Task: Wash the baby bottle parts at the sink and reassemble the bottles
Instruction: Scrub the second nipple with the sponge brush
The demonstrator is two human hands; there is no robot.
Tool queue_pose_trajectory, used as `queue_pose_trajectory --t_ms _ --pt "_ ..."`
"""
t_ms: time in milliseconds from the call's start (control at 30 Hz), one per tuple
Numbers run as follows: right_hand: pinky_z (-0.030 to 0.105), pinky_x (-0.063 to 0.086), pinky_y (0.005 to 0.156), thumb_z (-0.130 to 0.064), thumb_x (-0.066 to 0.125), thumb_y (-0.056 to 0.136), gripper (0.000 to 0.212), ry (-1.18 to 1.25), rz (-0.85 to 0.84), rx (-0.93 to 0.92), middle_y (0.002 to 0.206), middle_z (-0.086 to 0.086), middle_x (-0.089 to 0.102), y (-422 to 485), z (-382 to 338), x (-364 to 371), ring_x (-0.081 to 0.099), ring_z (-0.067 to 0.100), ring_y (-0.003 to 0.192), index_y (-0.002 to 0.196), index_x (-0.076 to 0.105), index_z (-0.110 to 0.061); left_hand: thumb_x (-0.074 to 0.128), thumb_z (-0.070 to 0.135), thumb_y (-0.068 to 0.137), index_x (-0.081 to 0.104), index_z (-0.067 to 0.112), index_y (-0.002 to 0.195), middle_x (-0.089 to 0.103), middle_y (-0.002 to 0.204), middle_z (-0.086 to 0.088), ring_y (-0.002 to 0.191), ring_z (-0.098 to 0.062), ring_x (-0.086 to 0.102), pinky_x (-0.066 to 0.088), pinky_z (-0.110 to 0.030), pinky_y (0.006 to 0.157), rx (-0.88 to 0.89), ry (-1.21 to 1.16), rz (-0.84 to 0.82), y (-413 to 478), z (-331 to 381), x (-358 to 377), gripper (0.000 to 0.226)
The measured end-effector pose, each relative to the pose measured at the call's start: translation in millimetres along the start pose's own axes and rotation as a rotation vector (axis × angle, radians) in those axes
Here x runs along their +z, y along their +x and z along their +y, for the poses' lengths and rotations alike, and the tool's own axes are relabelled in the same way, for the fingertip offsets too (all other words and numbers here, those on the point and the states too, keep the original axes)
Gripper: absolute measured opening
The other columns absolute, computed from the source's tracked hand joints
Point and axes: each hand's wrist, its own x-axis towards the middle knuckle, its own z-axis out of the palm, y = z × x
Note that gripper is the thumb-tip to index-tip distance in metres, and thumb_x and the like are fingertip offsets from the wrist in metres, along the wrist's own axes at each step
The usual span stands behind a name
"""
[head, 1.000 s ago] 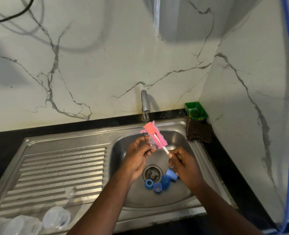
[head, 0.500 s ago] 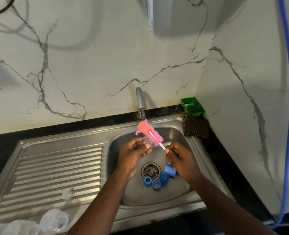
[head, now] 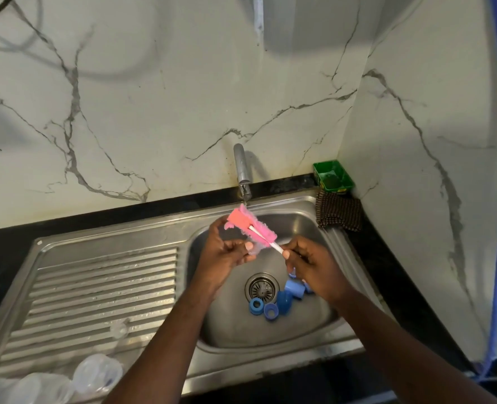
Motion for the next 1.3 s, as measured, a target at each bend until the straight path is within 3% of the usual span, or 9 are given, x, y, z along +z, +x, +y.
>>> queue_pose_trajectory --t_ms 133,233,400,500,600,867,1033,1167,1300 --pt "0.026 0.037 0.049 -0.009 0.061 0.097 0.014 -0.048 -0.037 0.021 0.065 0.005 0.062 -8.8 7.5 -13.6 0.046 0.012 0.053 0.083 0.060 -0.010 0.069 -0.013 0.083 0.042 0.023 0.136 0.074 0.105 -0.016 0.090 -0.023 0.074 0.063 -0.038 0.070 -0.036 0.066 -0.028 1.6 2.2 -11.6 0.070" --pt "0.022 0.046 0.059 -0.009 0.062 0.096 0.015 -0.129 -0.062 -0.018 0.068 0.000 0.064 -5.1 8.6 -10.1 0.057 0.007 0.061 0.085 0.064 -0.020 0.075 -0.009 0.081 0.051 0.015 0.129 0.069 0.113 -0.012 0.101 -0.023 0.071 0.061 -0.031 0.070 -0.001 0.307 -0.177 -3.8 -3.9 -1.9 0.058" --pt "0.030 0.044 0.058 -0.014 0.062 0.096 0.020 -0.113 -0.021 -0.002 0.067 0.002 0.062 -4.4 15.4 -12.9 0.054 0.007 0.061 0.081 0.061 -0.027 0.074 -0.012 0.080 0.035 0.027 0.144 0.077 0.092 -0.009 0.092 -0.023 0.074 0.062 -0.048 0.077 -0.051 0.179 0.059 3.0 -4.2 -7.8 0.085" --pt "0.028 0.047 0.061 -0.010 0.063 0.095 0.013 -0.147 -0.041 0.001 0.068 0.002 0.064 -3.4 15.1 -15.9 0.057 0.006 0.061 0.085 0.065 -0.019 0.077 -0.013 0.076 0.035 0.024 0.143 0.074 0.092 -0.011 0.086 -0.015 0.073 0.062 -0.033 0.067 0.008 0.265 0.053 -1.5 -3.9 -1.7 0.087" --pt "0.024 0.051 0.065 -0.011 0.065 0.094 0.007 -0.182 -0.048 -0.027 0.068 -0.004 0.065 3.9 11.7 -6.1 0.061 0.004 0.064 0.091 0.067 -0.016 0.082 -0.010 0.070 0.041 0.020 0.134 0.065 0.111 -0.004 0.103 -0.019 0.067 0.060 -0.027 0.066 0.090 0.309 0.057 -4.7 -7.5 12.7 0.082" --pt "0.015 0.045 0.061 -0.012 0.067 0.092 0.010 -0.294 0.021 -0.036 0.067 -0.011 0.064 -4.8 15.6 -16.1 0.060 0.000 0.060 0.088 0.066 -0.021 0.080 -0.012 0.073 0.038 0.023 0.135 0.067 0.097 -0.002 0.088 -0.018 0.068 0.063 -0.036 0.069 -0.059 0.084 0.352 -7.0 -2.4 11.7 0.083" --pt "0.009 0.040 0.059 -0.018 0.067 0.093 0.027 -0.346 0.068 -0.101 0.071 -0.021 0.063 -1.4 8.7 -4.5 0.059 -0.001 0.065 0.082 0.054 -0.039 0.078 -0.012 0.074 0.043 0.021 0.136 0.070 0.109 -0.021 0.090 -0.030 0.074 0.063 -0.037 0.070 -0.187 -0.112 0.363 -7.9 -1.0 24.6 0.078" --pt "0.022 0.050 0.065 -0.020 0.068 0.092 0.012 -0.335 0.107 -0.080 0.078 -0.014 0.068 -16.2 22.2 -12.7 0.065 0.005 0.071 0.086 0.059 -0.026 0.069 -0.013 0.082 0.038 0.010 0.143 0.074 0.091 -0.025 0.082 -0.030 0.076 0.064 -0.039 0.067 -0.322 -0.396 0.345 -6.3 4.4 19.5 0.072" --pt "0.024 0.050 0.065 -0.023 0.068 0.092 0.013 -0.324 0.113 -0.092 0.079 -0.011 0.066 -11.0 17.1 -6.4 0.063 0.007 0.072 0.088 0.057 -0.028 0.062 -0.013 0.087 0.042 0.000 0.142 0.073 0.094 -0.028 0.085 -0.031 0.076 0.061 -0.034 0.058 -0.434 -0.508 0.250 -16.8 -1.5 33.5 0.060"
